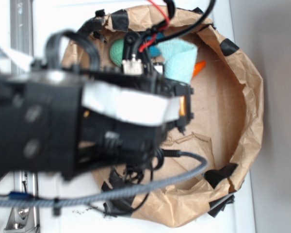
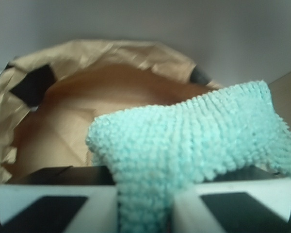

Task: Grab the blue cloth.

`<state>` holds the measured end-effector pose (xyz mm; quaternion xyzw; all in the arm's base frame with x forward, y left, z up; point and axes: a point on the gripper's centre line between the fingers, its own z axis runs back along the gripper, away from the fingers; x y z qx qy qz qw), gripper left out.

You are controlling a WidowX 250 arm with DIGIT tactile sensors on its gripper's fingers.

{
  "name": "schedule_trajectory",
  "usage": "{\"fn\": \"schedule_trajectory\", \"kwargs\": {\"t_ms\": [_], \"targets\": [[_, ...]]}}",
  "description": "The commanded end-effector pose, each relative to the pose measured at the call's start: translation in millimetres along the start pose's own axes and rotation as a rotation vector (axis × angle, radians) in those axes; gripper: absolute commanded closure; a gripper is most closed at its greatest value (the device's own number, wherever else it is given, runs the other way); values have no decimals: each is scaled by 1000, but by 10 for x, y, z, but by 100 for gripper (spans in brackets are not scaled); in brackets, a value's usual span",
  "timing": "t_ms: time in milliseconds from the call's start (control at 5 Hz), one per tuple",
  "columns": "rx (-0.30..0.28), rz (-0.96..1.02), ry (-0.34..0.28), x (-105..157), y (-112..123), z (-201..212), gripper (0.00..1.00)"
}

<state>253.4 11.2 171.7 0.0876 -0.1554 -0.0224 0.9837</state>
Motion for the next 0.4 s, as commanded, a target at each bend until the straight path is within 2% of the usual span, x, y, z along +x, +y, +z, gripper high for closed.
{"fn": "schedule_trajectory", "kwargs": {"t_ms": [0, 200], "targets": [[163, 24, 20, 58, 215, 17, 100], [178, 10, 64, 49, 187, -21, 100]]}}
